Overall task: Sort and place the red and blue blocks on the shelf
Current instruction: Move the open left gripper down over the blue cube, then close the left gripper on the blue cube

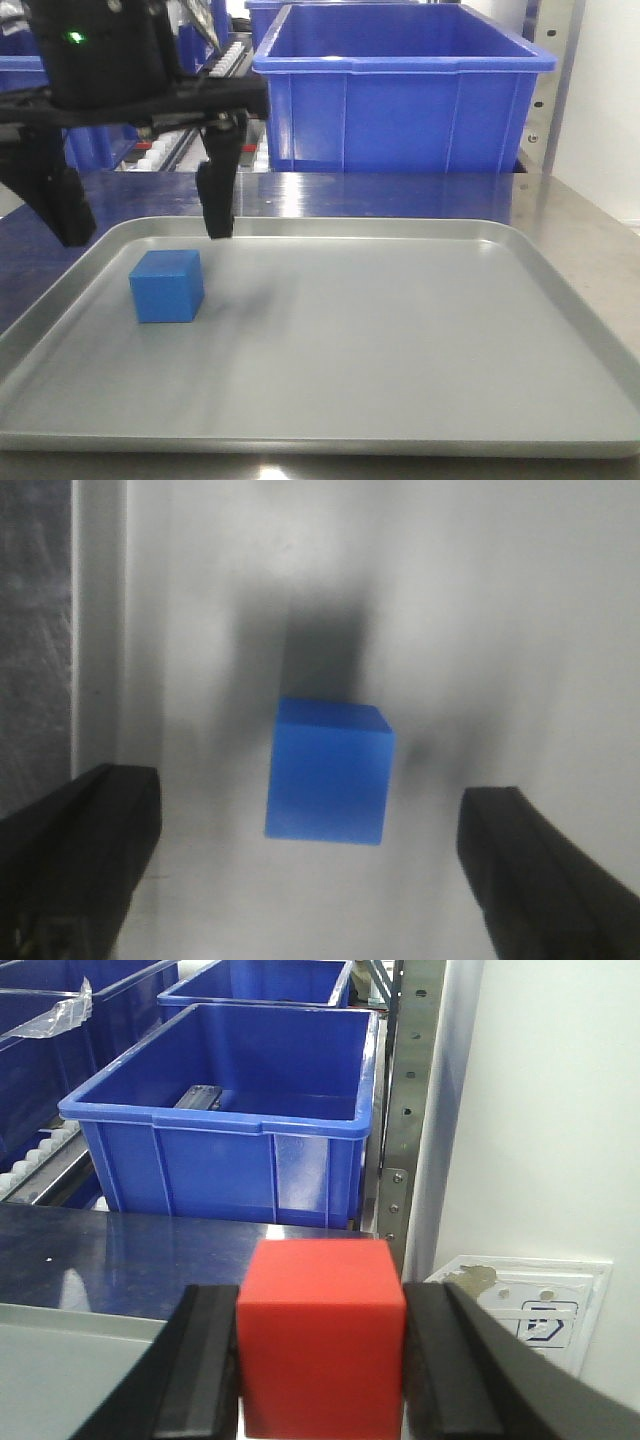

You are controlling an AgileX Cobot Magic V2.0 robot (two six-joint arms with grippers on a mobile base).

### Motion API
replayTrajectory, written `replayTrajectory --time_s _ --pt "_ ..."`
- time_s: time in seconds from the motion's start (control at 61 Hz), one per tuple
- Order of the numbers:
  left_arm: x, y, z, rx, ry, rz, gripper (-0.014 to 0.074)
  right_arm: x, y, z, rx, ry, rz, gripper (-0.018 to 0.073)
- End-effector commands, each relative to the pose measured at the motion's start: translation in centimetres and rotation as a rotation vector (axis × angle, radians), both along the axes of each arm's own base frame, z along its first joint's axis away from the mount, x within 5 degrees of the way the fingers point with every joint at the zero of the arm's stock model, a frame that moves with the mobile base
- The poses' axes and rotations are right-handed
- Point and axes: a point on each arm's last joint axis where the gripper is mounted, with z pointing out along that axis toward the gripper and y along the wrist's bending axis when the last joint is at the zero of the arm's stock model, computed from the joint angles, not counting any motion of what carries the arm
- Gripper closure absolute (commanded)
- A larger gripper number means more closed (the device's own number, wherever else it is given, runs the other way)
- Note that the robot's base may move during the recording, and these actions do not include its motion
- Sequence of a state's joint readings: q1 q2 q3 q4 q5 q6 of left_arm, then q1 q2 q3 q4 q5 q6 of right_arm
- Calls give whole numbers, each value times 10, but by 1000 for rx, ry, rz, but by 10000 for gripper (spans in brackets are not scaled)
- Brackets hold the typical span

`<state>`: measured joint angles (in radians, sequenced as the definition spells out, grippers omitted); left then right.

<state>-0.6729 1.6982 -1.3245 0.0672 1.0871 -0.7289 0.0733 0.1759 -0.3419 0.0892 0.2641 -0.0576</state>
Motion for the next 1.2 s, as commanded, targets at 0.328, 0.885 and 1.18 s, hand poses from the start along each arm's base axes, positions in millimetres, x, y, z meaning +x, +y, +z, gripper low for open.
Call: replayTrajectory --time_s 0.328,0.885,1.18 --pt "-1 -16 2 -21 -22 -8 -39 -1 -1 15 7 -94 -12 482" --pt "4 -11 2 7 -48 -20 -39 -1 -1 15 7 -94 -12 482" --pt "4 -10 2 9 -44 -20 42 -1 -1 15 7 -94 -12 482"
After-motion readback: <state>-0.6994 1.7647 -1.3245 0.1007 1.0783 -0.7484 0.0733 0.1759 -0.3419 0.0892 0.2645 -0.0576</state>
